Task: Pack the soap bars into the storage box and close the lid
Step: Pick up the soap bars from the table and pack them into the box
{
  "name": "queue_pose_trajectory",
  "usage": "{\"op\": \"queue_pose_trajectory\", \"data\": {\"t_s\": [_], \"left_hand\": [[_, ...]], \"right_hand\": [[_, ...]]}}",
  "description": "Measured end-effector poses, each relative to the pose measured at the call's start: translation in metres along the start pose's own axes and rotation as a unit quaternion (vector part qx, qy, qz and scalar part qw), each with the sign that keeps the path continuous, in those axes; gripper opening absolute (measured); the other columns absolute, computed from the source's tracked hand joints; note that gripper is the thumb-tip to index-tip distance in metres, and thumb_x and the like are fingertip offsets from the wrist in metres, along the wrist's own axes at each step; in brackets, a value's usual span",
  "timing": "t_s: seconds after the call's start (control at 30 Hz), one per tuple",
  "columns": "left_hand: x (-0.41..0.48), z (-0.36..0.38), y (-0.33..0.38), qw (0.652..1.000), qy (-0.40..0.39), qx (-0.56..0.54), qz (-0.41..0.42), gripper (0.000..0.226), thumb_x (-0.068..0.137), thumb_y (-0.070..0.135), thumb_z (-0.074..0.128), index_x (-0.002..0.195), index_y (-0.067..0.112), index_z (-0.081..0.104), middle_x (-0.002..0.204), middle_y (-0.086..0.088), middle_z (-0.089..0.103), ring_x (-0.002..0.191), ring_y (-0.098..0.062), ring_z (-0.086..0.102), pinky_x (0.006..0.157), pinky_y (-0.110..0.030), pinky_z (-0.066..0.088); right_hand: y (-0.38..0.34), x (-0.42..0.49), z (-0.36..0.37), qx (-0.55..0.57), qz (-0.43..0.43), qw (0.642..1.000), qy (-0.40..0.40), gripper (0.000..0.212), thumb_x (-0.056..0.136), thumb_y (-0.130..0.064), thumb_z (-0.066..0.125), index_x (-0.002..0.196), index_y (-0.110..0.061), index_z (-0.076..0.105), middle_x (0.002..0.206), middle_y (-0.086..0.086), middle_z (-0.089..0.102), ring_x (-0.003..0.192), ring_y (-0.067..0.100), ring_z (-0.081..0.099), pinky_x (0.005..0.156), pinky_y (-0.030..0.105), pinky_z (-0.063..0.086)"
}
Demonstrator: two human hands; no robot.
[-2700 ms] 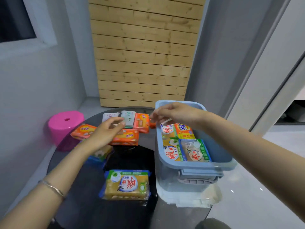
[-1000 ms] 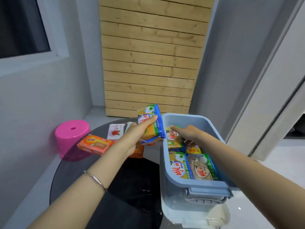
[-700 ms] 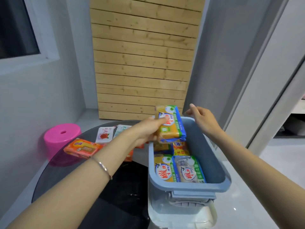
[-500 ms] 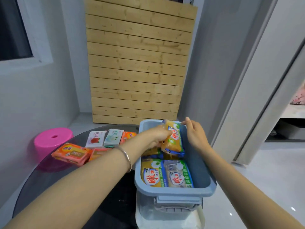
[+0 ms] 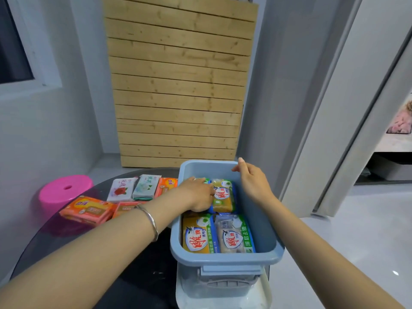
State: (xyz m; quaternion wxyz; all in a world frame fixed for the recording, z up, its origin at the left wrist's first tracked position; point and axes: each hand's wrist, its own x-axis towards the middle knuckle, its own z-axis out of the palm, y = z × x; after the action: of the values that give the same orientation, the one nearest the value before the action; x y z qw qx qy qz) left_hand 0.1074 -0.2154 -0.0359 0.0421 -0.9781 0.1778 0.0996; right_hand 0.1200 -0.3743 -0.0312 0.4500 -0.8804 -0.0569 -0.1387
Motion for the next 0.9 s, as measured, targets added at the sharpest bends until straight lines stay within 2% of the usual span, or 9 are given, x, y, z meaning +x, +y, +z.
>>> {"op": "queue_pose_trajectory", "data": {"t_s": [0.07, 0.2, 0.27, 0.33, 0.43, 0.53, 0.67, 0.77, 0.9], "left_hand": [[-0.003, 0.001, 0.0, 1.0, 0.005, 0.009, 0.006, 0.05, 0.099, 0.036, 0.022, 0.147, 0.024, 0.027, 0.159, -0.002, 0.019, 0.146, -0.024, 0.014, 0.118, -0.042, 0.012], [-0.012, -0.002, -0.004, 0.991, 0.091, -0.095, 0.012, 0.045, 0.096, 0.042, 0.032, 0.134, 0.025, 0.049, 0.134, -0.007, 0.055, 0.124, -0.025, 0.048, 0.103, -0.04, 0.038], [-0.018, -0.004, -0.015, 0.979, 0.143, -0.145, 0.009, 0.043, 0.094, 0.04, 0.039, 0.134, 0.026, 0.049, 0.13, -0.005, 0.057, 0.121, -0.023, 0.049, 0.099, -0.038, 0.04], [-0.029, -0.004, -0.031, 0.971, 0.175, -0.163, 0.006, 0.043, 0.094, 0.036, 0.042, 0.134, 0.024, 0.049, 0.137, -0.002, 0.053, 0.128, -0.021, 0.042, 0.103, -0.037, 0.035], [-0.049, 0.003, -0.064, 0.954, 0.208, -0.215, -0.008, 0.042, 0.094, 0.034, 0.047, 0.134, 0.022, 0.05, 0.143, 0.0, 0.048, 0.134, -0.019, 0.037, 0.11, -0.036, 0.031], [-0.072, 0.016, -0.104, 0.943, 0.2, -0.263, -0.044, 0.04, 0.093, 0.031, 0.05, 0.132, 0.023, 0.052, 0.14, 0.001, 0.05, 0.131, -0.019, 0.042, 0.108, -0.035, 0.034], [-0.102, 0.044, -0.16, 0.936, 0.186, -0.278, -0.112, 0.04, 0.091, 0.028, 0.054, 0.13, 0.018, 0.053, 0.14, -0.003, 0.052, 0.128, -0.02, 0.047, 0.105, -0.032, 0.036], [-0.12, 0.072, -0.195, 0.946, 0.106, -0.262, -0.159, 0.052, 0.09, 0.038, 0.053, 0.138, 0.019, 0.045, 0.146, -0.007, 0.045, 0.131, -0.025, 0.044, 0.109, -0.036, 0.035], [-0.128, 0.109, -0.228, 0.956, 0.03, -0.193, -0.218, 0.07, 0.088, 0.055, 0.047, 0.146, 0.021, 0.03, 0.155, -0.012, 0.026, 0.142, -0.029, 0.026, 0.115, -0.039, 0.024]], "right_hand": [[0.0, -0.001, 0.001, -0.012, -0.002, 1.0, -0.002, 0.052, 0.101, -0.04, 0.028, 0.101, -0.01, 0.071, 0.111, 0.008, 0.069, 0.107, 0.023, 0.058, 0.094, 0.039, 0.043], [-0.004, -0.003, 0.001, -0.065, -0.018, 0.998, -0.018, 0.049, 0.099, -0.04, 0.033, 0.098, -0.011, 0.072, 0.084, -0.003, 0.066, 0.089, 0.02, 0.058, 0.083, 0.035, 0.044], [-0.006, -0.005, 0.0, -0.126, -0.037, 0.991, -0.026, 0.043, 0.098, -0.04, 0.039, 0.099, -0.011, 0.072, 0.092, 0.002, 0.071, 0.092, 0.022, 0.061, 0.084, 0.035, 0.043], [-0.01, -0.009, 0.002, -0.172, -0.057, 0.983, -0.034, 0.04, 0.097, -0.039, 0.043, 0.104, -0.011, 0.07, 0.11, 0.007, 0.07, 0.103, 0.023, 0.061, 0.09, 0.036, 0.043], [-0.027, -0.015, 0.009, -0.178, -0.082, 0.979, -0.062, 0.039, 0.096, -0.039, 0.044, 0.109, -0.011, 0.068, 0.121, 0.009, 0.066, 0.113, 0.023, 0.057, 0.098, 0.041, 0.043], [-0.057, -0.021, 0.024, -0.153, -0.123, 0.974, -0.112, 0.033, 0.095, -0.037, 0.048, 0.11, -0.014, 0.066, 0.124, 0.008, 0.061, 0.118, 0.023, 0.053, 0.101, 0.04, 0.041], [-0.106, -0.03, 0.061, -0.143, -0.187, 0.953, -0.19, 0.028, 0.091, -0.035, 0.057, 0.11, -0.016, 0.065, 0.124, 0.008, 0.059, 0.12, 0.021, 0.051, 0.098, 0.029, 0.038], [-0.132, -0.036, 0.102, -0.185, -0.203, 0.919, -0.284, 0.041, 0.087, -0.034, 0.062, 0.122, -0.014, 0.059, 0.132, 0.009, 0.056, 0.124, 0.023, 0.051, 0.1, 0.028, 0.038], [-0.138, -0.035, 0.158, -0.302, -0.113, 0.85, -0.416, 0.069, 0.088, -0.04, 0.061, 0.145, -0.012, 0.034, 0.153, 0.008, 0.036, 0.137, 0.025, 0.038, 0.111, 0.034, 0.032]]}}
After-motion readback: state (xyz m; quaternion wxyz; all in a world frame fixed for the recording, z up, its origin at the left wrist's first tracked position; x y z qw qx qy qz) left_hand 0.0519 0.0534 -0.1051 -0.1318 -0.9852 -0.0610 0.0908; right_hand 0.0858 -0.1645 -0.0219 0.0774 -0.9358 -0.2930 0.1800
